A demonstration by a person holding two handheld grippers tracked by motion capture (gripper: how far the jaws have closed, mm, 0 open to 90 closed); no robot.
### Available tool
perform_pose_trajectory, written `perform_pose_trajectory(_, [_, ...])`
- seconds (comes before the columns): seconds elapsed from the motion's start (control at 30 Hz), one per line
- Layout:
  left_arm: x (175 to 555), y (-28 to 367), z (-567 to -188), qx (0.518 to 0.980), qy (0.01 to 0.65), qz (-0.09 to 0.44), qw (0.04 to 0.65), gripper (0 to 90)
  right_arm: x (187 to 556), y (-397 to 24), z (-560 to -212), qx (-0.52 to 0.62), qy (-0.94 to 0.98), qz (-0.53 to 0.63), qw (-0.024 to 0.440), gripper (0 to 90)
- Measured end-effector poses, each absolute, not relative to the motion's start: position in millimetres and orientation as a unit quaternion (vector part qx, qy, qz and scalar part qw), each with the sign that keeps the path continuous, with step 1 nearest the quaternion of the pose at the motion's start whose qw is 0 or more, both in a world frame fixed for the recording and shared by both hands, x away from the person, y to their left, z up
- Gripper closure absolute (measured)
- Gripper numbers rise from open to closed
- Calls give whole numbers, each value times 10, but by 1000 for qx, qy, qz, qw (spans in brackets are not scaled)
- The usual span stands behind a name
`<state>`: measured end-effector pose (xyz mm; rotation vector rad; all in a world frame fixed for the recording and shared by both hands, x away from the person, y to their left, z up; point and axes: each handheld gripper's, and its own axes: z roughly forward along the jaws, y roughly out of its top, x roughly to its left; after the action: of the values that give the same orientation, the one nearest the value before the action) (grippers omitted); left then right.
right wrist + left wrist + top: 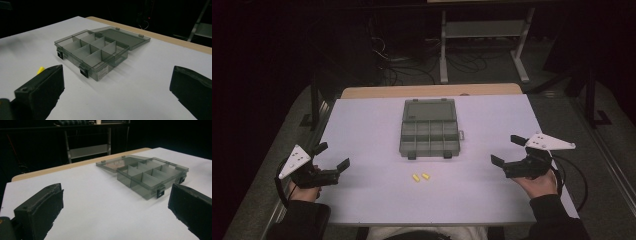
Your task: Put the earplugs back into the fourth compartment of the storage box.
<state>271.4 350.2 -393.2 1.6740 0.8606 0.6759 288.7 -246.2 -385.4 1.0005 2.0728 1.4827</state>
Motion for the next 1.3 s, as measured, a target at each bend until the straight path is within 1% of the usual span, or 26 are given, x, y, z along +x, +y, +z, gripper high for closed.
perform_pose_trajectory(0.4, [2712, 3502, -3936, 705, 363, 281, 540, 0, 2883, -2417, -3857, 353, 749, 527, 192, 0])
perform_pose_trajectory(0.67, [2706, 3500, -3943, 705, 366, 279, 539, 0, 2896, -2340, -3844, 344, 763, 519, 172, 0])
perform_pose_trajectory(0.8, [2699, 3507, -3941, 703, 368, 282, 540, 0, 2905, -2287, -3790, 338, 771, 515, 166, 0])
perform_pose_trajectory(0.9, [2699, 3507, -3944, 704, 368, 281, 539, 0, 2939, -2227, -3729, 343, 786, 493, 148, 0])
perform_pose_trajectory(1.3, [2697, 3503, -3946, 704, 368, 278, 540, 0, 3040, -1960, -3609, 305, 814, 474, 138, 0])
